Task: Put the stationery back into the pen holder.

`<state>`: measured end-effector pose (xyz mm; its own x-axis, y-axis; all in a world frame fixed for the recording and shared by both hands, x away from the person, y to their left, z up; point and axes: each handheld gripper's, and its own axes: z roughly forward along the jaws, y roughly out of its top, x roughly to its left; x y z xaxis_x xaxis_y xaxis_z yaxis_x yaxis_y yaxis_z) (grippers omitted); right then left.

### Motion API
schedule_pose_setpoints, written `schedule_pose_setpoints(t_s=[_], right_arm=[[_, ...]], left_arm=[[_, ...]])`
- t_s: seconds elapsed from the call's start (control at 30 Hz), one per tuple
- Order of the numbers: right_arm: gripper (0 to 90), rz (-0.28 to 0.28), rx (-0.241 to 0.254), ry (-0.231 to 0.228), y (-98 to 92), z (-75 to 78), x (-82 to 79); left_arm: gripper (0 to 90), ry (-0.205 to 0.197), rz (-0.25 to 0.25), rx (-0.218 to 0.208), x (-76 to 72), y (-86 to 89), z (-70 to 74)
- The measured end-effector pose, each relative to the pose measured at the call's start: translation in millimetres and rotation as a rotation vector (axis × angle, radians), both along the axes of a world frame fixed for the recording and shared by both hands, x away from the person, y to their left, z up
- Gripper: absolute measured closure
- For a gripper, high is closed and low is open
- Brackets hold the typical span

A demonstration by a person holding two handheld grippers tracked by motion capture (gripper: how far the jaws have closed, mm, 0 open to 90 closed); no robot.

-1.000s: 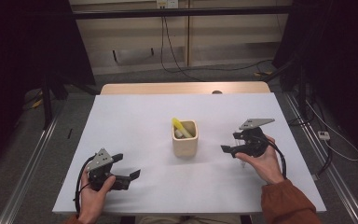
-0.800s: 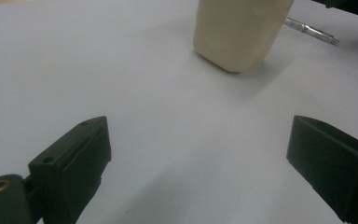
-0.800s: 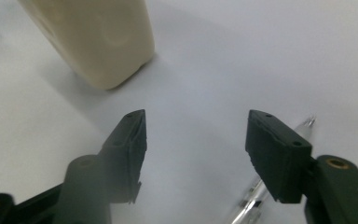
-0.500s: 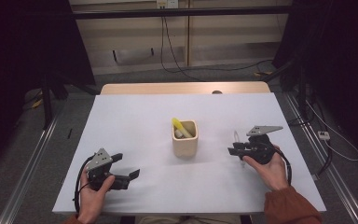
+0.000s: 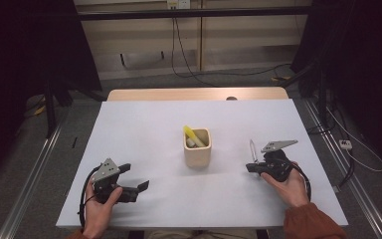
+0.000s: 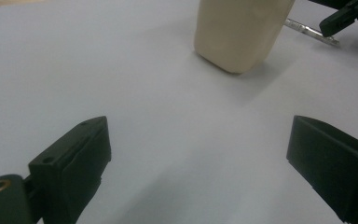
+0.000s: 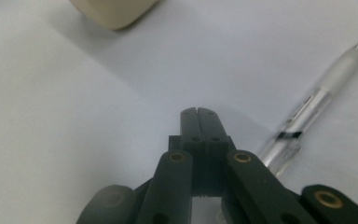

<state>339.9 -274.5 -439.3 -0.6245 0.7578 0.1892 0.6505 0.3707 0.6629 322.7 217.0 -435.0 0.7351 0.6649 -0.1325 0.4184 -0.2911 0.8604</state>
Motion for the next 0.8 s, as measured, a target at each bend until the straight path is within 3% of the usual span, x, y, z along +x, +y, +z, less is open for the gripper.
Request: schedule_pose_setpoints(t_s=[0.3, 0.5, 0.8], right_arm=[[90.0, 0.009, -0.026, 0.063, 0.8, -9.3, 1.7], [90.0, 0.016, -0.034, 0.06, 2.5, -9.8, 2.0], [90.0, 0.049, -0.03, 0.093, -0.6, -9.4, 7.0]], left_arm=[[6.3, 0.001, -0.003, 0.001, 0.1, -0.4, -0.3], [6.3, 0.005, -0.002, 0.002, -0.2, -1.1, -0.2], [6.3, 0.007, -0.004, 0.003, -0.4, -0.9, -0.2]])
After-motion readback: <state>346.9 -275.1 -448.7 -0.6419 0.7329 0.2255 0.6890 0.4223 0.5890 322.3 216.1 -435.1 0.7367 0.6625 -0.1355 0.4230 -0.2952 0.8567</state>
